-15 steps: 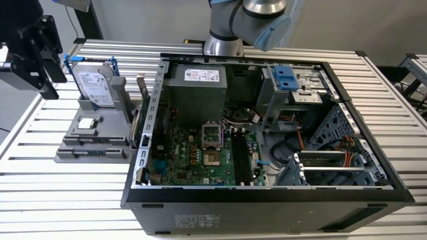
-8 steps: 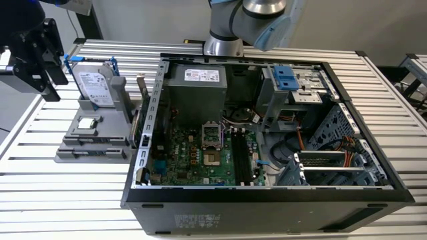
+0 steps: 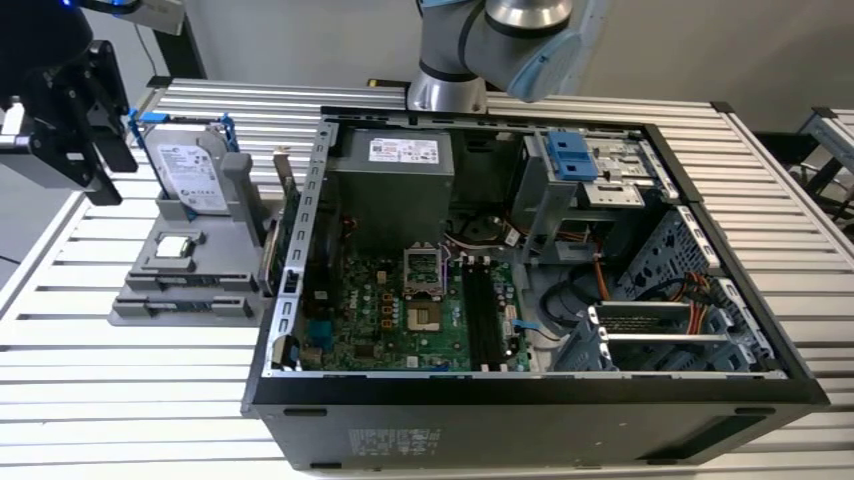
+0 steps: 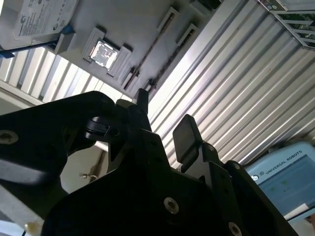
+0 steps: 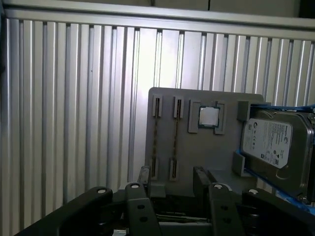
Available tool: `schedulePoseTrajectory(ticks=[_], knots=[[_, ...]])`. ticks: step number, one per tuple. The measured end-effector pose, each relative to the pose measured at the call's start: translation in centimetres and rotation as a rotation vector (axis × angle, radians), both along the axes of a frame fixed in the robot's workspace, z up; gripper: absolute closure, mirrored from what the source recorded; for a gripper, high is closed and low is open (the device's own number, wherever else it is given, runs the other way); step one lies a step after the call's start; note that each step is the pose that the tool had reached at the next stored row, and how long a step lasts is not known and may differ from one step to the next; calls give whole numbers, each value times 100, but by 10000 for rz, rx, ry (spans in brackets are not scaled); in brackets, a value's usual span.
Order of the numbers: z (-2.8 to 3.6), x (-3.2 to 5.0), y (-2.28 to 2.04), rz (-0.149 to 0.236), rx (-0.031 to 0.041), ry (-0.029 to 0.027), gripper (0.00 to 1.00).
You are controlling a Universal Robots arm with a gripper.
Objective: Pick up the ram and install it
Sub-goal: 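Pick up the ram and move it above insertion slot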
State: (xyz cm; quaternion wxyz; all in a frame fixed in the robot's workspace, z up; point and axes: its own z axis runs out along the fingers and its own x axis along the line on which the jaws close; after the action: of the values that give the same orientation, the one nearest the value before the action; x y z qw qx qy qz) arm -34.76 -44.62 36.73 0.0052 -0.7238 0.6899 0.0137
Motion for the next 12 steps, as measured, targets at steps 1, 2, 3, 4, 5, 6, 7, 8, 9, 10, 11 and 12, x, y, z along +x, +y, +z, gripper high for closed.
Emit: schedulePoseTrajectory(ticks=[1, 2, 3, 4, 5, 6, 7, 8, 9, 10, 11, 12], knots=[[-9, 0, 0, 0, 0, 0, 0], [-16, 0, 0, 0, -1, 1, 0], [-21, 1, 1, 0, -4, 2, 0], [-23, 0, 1, 0, -9, 2, 0], [-25, 0, 0, 0, -17, 2, 0], [-29, 0, 1, 0, -33, 3, 0], [-36, 0, 1, -1, -49, 2, 0], [-47, 0, 1, 0, -51, 1, 0], [-54, 0, 1, 0, -53, 2, 0], [-62, 0, 1, 1, -54, 2, 0], [-74, 0, 1, 0, -54, 2, 0], [-88, 0, 2, 0, -54, 2, 0]])
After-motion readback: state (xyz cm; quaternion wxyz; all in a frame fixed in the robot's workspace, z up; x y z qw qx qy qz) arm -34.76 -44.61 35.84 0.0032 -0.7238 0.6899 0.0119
